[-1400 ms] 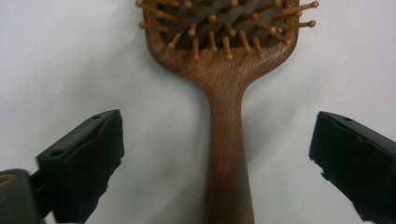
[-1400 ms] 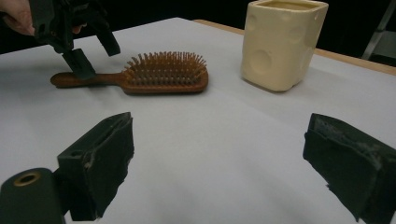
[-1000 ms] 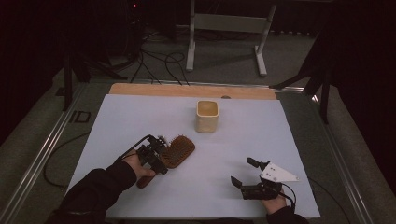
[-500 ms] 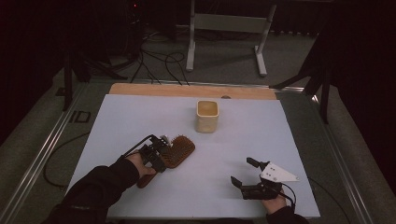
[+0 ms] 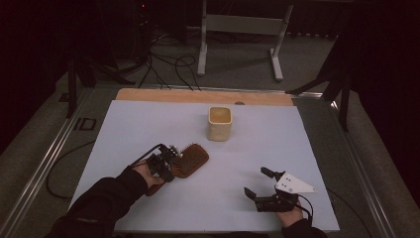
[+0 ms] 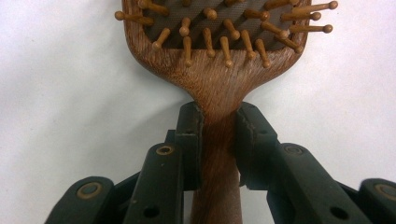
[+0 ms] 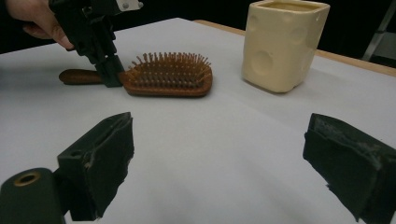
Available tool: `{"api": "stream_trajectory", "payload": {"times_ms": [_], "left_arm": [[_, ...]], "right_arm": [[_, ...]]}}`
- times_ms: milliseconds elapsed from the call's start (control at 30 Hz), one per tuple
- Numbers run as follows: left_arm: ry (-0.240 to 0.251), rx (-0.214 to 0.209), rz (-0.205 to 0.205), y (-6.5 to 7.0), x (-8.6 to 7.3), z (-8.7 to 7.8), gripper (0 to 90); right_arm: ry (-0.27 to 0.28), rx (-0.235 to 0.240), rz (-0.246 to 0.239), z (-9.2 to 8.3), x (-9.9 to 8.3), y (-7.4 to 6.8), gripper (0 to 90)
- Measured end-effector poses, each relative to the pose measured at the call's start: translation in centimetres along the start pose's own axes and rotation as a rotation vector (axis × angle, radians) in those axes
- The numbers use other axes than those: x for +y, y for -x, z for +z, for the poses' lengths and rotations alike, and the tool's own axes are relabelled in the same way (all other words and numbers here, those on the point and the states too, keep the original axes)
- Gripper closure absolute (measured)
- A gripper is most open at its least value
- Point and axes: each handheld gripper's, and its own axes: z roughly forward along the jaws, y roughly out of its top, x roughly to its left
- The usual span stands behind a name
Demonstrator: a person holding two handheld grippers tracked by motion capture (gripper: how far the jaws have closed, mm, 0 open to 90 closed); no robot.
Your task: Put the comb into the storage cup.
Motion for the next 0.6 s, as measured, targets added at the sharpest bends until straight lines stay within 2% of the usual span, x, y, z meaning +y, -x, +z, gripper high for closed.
{"api": "stream_trajectory", "payload": {"times_ms": [333, 400, 433, 600], "left_arm": [[0.083, -0.008, 0.012, -0.3, -0.7, -0.3, 74.3], [0.117, -0.008, 0.016, -0.2, -0.9, -0.6, 74.3], [0.125, -0.02, 0.025, -0.2, -0.9, -0.8, 74.3], [0.191, -0.041, 0.025, 0.0, -1.0, -1.7, 74.3]], "right_arm": [[0.002, -0.004, 0.006, -0.1, 0.0, 0.1, 8.6], [0.003, -0.004, 0.007, -0.1, 0.0, 0.2, 8.6], [0.002, -0.004, 0.007, -0.1, -0.1, 0.2, 8.6], [0.002, -0.003, 0.007, -0.1, -0.1, 0.2, 8.6]]}}
